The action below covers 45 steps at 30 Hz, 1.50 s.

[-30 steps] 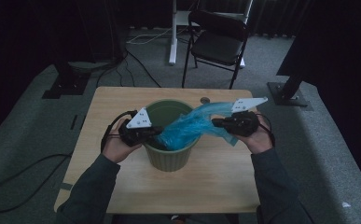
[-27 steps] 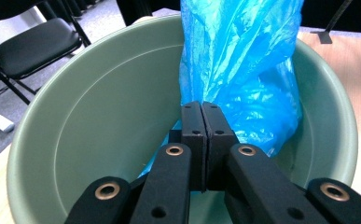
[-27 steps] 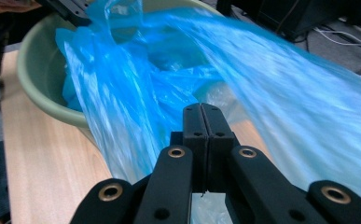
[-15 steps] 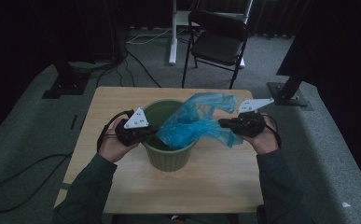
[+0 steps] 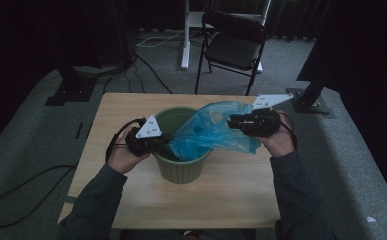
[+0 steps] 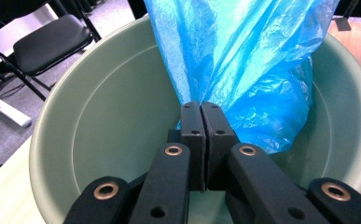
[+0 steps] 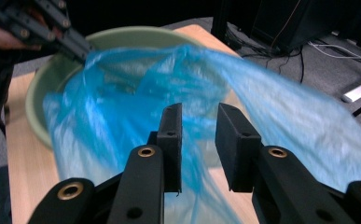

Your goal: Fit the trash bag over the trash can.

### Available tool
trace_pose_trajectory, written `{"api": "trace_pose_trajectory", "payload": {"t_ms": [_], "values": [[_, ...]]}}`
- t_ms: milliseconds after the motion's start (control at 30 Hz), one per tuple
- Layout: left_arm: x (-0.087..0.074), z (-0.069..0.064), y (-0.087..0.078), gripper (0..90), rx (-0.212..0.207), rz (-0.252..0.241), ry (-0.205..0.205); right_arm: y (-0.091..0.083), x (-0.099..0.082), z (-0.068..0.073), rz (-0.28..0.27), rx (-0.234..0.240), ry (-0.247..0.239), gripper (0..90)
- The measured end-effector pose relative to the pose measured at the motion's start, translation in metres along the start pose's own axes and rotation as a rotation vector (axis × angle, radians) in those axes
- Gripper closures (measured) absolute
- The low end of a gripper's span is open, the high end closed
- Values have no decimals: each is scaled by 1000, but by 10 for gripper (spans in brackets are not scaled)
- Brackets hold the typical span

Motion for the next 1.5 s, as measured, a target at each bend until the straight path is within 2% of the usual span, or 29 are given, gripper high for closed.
{"api": "trace_pose_trajectory", "payload": {"t_ms": [100, 233, 400, 467, 500, 533, 567, 667, 1233, 1433, 1500], "values": [[0, 0, 0, 880, 0, -2, 0, 2, 6, 0, -8, 4, 2, 701], [1, -1, 1, 876, -2, -2, 3, 13, 10, 1, 9, 8, 2, 682], [1, -1, 2, 862, -2, -4, 5, 36, 2, 8, 72, 50, -8, 655], [2, -1, 1, 849, -3, -6, 5, 40, 0, 10, 87, 66, -14, 712], [2, -1, 1, 837, -3, -6, 5, 40, 0, 10, 87, 66, -14, 712], [3, 0, 1, 820, -3, -14, 1, 41, -2, 12, 98, 73, -25, 806], [3, 0, 1, 796, -3, -14, 1, 41, -2, 13, 97, 73, -29, 837], [6, 0, -1, 760, -1, -28, 0, 40, -2, 15, 100, 71, -40, 879], [31, -4, -4, 653, -17, -67, 11, 42, -2, 17, 105, 61, -51, 894], [43, -7, -3, 644, -28, -79, 31, 43, 0, 19, 99, 62, -65, 895], [45, -9, 0, 692, -36, -72, 38, 43, 1, 22, 100, 63, -72, 895]]}}
Point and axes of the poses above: each handheld gripper's, and its own axes: y roughly forward along the jaws, x roughly out of its top, z roughly to its left, the point moved 10 cm from there along y, roughly forward along the jaws, and after that the axes turned 13 degrees about z, right-handed, at the moved point
